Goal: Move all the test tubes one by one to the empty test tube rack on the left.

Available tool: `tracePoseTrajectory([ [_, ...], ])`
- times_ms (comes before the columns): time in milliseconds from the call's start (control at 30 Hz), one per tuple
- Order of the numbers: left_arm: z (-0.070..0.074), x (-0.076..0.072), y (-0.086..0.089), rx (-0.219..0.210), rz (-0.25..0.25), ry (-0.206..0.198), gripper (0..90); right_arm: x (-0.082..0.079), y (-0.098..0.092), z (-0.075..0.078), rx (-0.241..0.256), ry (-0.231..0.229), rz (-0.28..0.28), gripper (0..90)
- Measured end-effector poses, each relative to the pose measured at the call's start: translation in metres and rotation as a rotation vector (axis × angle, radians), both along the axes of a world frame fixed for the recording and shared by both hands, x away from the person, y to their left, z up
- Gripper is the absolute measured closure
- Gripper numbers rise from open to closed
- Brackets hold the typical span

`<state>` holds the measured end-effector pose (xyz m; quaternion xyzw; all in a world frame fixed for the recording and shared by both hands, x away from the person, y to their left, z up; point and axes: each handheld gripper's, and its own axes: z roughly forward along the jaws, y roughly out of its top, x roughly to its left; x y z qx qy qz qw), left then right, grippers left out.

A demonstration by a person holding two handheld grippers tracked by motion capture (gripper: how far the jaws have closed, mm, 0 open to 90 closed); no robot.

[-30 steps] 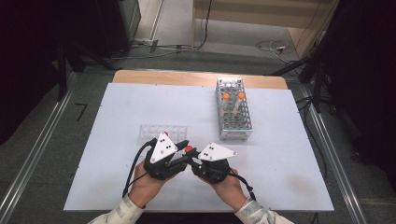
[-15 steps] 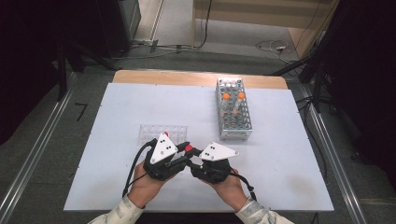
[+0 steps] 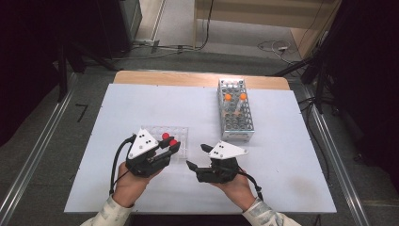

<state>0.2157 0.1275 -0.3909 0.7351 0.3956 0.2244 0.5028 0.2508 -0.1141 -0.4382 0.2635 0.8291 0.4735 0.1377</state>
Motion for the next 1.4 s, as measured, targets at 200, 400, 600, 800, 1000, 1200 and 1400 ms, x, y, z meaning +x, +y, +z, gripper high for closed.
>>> tracePoseTrajectory([
  [200,0.008,0.001,0.017,-0.017,0.037,-0.01,69.8,0.002,-0.001,-0.001,-0.008,0.004,-0.008,26.2],
  [400,0.014,0.005,0.031,-0.03,0.088,-0.028,69.8,0.004,-0.003,0.0,-0.004,0.002,-0.025,26.5],
  [600,0.02,0.013,0.037,-0.034,0.129,-0.043,69.8,0.004,-0.004,-0.001,0.001,0.014,-0.04,26.7],
  [800,0.019,0.021,0.039,-0.022,0.159,-0.05,69.8,0.006,-0.005,0.0,0.004,0.013,-0.046,27.0],
  [1000,0.009,0.027,0.036,-0.001,0.174,-0.041,69.8,0.005,-0.005,-0.001,0.003,0.02,-0.045,27.0],
  [1200,-0.004,0.031,0.033,0.014,0.192,-0.03,69.8,0.006,-0.006,-0.001,0.008,0.022,-0.054,27.3],
  [1400,-0.011,0.031,0.029,0.018,0.183,-0.019,69.5,0.006,-0.008,-0.001,0.006,0.016,-0.051,27.7],
])
